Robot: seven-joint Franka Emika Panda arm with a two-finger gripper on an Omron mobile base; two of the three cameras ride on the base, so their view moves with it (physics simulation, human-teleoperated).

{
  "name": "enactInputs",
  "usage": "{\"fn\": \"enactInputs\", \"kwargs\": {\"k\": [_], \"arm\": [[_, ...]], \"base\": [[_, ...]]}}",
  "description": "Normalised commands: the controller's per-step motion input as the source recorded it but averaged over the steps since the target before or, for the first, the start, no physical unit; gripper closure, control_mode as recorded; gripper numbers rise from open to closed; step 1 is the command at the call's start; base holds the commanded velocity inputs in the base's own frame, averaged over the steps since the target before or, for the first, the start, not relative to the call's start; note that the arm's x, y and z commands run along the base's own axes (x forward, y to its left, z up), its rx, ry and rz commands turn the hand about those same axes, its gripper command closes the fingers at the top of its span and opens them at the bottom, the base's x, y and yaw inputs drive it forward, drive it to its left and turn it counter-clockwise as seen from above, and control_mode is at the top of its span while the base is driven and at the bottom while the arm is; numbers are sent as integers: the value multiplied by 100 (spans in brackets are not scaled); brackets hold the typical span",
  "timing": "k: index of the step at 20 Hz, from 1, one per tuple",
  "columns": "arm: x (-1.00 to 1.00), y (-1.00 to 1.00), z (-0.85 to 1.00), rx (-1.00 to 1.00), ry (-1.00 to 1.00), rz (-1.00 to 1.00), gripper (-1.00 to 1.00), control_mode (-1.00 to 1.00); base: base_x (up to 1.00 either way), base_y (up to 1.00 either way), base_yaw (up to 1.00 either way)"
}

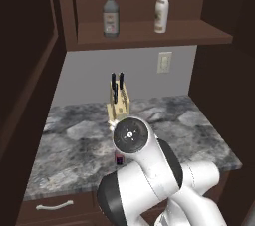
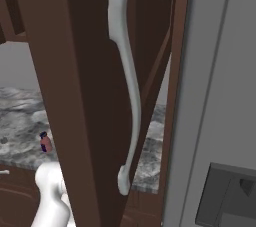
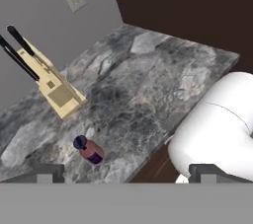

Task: Sort all alcoholic drinks to one cabinet, and non-alcoholic drinks to the other.

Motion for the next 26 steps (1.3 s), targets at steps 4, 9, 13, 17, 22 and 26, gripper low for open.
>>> {"fn": "enactInputs", "kwargs": {"k": [4, 9, 13, 17, 22, 26], "arm": [[8, 17, -17, 0, -7, -6, -100, -100], [19, 9, -19, 0, -5, -6, -100, -100], [23, 2, -23, -1, 0, -4, -100, -100], [21, 4, -26, -3, 0, -4, -100, -100], [15, 8, -29, -8, 4, -5, -100, -100], [12, 3, -21, -12, 13, -5, -100, -100]], "base": [[0, 0, 0], [0, 0, 0], [0, 0, 0], [0, 0, 0], [0, 0, 0], [0, 0, 0]]}}
